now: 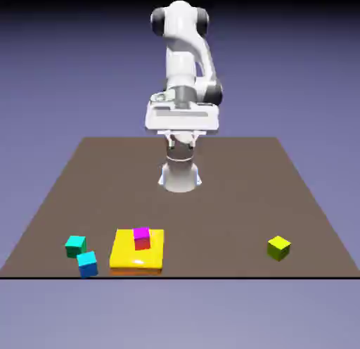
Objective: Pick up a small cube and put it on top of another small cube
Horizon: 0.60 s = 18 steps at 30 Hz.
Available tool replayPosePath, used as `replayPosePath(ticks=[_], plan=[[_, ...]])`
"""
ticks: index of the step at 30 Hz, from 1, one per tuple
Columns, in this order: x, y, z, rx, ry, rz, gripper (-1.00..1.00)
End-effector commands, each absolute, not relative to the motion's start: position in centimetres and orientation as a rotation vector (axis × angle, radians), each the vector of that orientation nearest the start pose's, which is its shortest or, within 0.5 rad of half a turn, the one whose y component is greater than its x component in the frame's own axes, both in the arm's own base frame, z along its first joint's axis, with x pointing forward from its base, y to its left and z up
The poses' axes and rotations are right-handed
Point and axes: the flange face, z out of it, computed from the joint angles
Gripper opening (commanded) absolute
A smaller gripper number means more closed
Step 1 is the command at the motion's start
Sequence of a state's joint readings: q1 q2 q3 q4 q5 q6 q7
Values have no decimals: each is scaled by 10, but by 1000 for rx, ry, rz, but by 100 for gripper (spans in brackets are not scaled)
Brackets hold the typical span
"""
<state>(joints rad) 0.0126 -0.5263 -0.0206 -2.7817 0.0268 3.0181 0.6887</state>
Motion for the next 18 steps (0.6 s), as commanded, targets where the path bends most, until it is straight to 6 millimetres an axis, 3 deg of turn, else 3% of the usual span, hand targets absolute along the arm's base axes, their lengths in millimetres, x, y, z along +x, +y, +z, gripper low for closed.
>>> replayPosePath(ticks=[1,10,18], plan=[[408,-14,447,-2540,953,-973,0],[471,-97,379,-2735,933,-681,0],[501,-176,303,-2864,852,-436,0]])
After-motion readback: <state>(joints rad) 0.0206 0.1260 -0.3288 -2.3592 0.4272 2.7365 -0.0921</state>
